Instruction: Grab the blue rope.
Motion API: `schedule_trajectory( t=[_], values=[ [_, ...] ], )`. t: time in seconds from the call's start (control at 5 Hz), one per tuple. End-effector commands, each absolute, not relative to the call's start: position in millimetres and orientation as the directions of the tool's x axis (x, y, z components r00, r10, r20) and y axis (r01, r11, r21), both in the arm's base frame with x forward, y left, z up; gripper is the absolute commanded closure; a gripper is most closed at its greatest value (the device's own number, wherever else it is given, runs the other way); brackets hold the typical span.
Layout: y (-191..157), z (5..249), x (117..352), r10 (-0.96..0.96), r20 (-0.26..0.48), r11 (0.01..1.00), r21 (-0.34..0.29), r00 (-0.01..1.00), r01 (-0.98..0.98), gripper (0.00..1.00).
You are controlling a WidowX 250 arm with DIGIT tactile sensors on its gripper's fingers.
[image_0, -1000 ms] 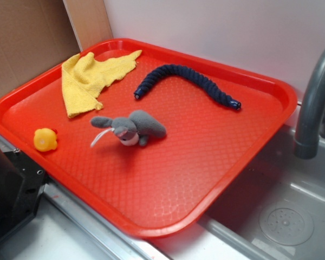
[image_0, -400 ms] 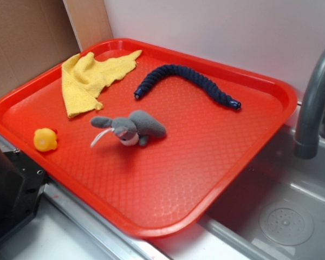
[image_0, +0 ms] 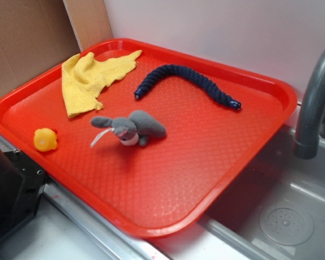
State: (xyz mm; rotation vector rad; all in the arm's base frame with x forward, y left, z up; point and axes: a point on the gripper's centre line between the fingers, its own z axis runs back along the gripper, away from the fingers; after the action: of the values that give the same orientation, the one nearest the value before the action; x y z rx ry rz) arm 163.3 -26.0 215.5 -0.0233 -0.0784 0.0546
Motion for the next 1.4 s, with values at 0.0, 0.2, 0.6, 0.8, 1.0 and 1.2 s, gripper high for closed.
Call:
schedule_trajectory(
  t=[0.0, 0.2, 0.6, 0.8, 1.0, 1.2],
  values=[
    [-27.8, 186.0, 246.4, 0.33, 0.241, 0.944, -0.063, 0.912, -0.325, 0.0],
    [-25.2, 159.8, 262.7, 0.56, 0.222, 0.828, -0.125, 0.798, -0.547, 0.0],
    [-33.7, 115.8, 303.4, 0.638, 0.088, 0.766, -0.174, 0.765, -0.619, 0.0],
    [-36.4, 94.0, 321.8, 0.593, 0.096, 0.803, -0.145, 0.799, -0.579, 0.0],
    [-36.4, 94.0, 321.8, 0.593, 0.096, 0.803, -0.145, 0.799, -0.579, 0.0],
    [-36.4, 94.0, 321.8, 0.593, 0.096, 0.803, -0.145, 0.799, -0.579, 0.0]
  ],
)
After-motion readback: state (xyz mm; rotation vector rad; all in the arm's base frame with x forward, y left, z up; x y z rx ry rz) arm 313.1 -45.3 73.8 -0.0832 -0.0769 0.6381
